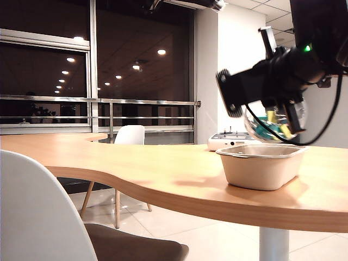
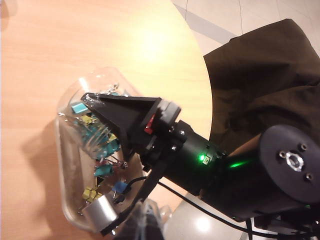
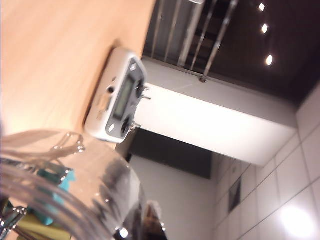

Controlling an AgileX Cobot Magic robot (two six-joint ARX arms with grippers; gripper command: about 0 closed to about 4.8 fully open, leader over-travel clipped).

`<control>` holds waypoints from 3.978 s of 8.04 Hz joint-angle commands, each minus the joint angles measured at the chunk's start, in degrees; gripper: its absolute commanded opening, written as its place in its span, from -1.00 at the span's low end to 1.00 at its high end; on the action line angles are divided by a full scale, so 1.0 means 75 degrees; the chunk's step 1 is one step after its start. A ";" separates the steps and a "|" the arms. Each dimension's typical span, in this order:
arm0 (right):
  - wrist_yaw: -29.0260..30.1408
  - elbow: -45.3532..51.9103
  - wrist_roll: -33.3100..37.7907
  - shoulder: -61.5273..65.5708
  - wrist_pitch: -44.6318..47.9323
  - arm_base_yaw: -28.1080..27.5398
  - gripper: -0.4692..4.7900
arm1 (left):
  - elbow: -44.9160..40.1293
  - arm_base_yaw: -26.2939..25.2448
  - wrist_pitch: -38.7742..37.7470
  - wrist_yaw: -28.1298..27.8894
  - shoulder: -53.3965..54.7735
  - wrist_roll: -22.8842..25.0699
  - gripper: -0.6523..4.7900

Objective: Pick up the box filled with clips, pour some clips from it into the rectangular paper box, and then put the clip box back on the table.

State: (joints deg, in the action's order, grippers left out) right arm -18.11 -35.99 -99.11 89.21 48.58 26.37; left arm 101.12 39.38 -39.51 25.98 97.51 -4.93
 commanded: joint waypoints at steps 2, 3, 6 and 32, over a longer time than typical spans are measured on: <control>-0.0726 -0.0055 0.2716 -0.0201 -0.0006 0.0000 -0.84 | 0.0015 0.0009 0.0076 0.0058 -0.0041 0.0003 -0.78; -0.0839 -0.0055 0.3570 -0.0388 -0.0405 -0.0009 -0.84 | 0.0015 0.0009 0.0076 0.0058 -0.0041 0.0000 -0.78; -0.0761 -0.0490 0.8338 -0.1437 -0.2824 -0.0376 -0.84 | 0.0015 0.0009 0.0073 0.0058 -0.0041 0.0000 -0.78; 0.2043 -0.6543 1.2954 0.0557 -1.2616 -0.3998 -0.82 | 0.0017 0.0009 -0.0300 -0.1326 -0.0752 0.0227 -0.78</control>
State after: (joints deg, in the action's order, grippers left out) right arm -2.83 -83.92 -2.20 95.46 -44.69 -3.60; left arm 100.95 39.40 -41.43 21.10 94.76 -5.82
